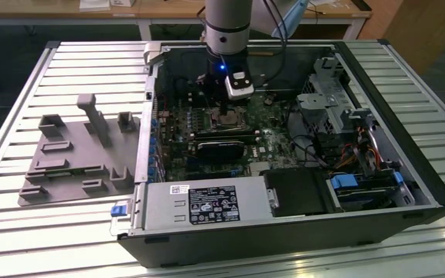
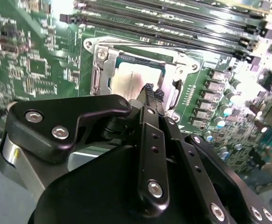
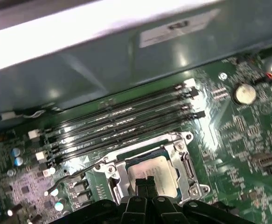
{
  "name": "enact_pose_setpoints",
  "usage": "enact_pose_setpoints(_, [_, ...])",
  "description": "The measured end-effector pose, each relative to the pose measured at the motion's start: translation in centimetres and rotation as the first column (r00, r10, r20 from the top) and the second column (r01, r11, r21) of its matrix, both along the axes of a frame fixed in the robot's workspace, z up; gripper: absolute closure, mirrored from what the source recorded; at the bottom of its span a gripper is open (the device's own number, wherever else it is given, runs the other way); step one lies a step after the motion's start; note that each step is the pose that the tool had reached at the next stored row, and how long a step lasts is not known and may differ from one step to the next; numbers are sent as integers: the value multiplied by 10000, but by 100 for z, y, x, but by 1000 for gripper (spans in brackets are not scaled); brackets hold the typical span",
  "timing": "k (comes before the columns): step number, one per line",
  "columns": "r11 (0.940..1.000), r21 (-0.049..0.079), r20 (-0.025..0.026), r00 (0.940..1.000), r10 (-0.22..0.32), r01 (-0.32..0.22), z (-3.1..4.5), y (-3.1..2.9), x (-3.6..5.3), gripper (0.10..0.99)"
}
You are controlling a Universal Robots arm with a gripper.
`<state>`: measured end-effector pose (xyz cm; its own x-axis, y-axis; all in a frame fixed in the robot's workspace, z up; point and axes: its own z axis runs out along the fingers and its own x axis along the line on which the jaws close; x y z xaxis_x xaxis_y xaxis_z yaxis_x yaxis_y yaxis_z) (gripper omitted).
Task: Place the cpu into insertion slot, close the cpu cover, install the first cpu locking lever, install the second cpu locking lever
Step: 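Close the cpu cover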
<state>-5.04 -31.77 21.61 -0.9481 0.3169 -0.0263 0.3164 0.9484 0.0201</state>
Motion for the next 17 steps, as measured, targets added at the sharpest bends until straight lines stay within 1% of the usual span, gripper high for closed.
enact_pose_setpoints(3, [9989, 67, 1, 9989, 475, -475, -4, 0, 0, 980])
enact_pose_setpoints(4, [9975, 106, 4, 9975, 704, -704, -6, 0, 0, 980])
enact_pose_setpoints(6, [9957, 120, 5, 9957, 921, -921, -7, 1, 0, 980])
enact_pose_setpoints(17, [9869, 141, 14, 9870, 1606, -1606, -11, -40, -10, 980])
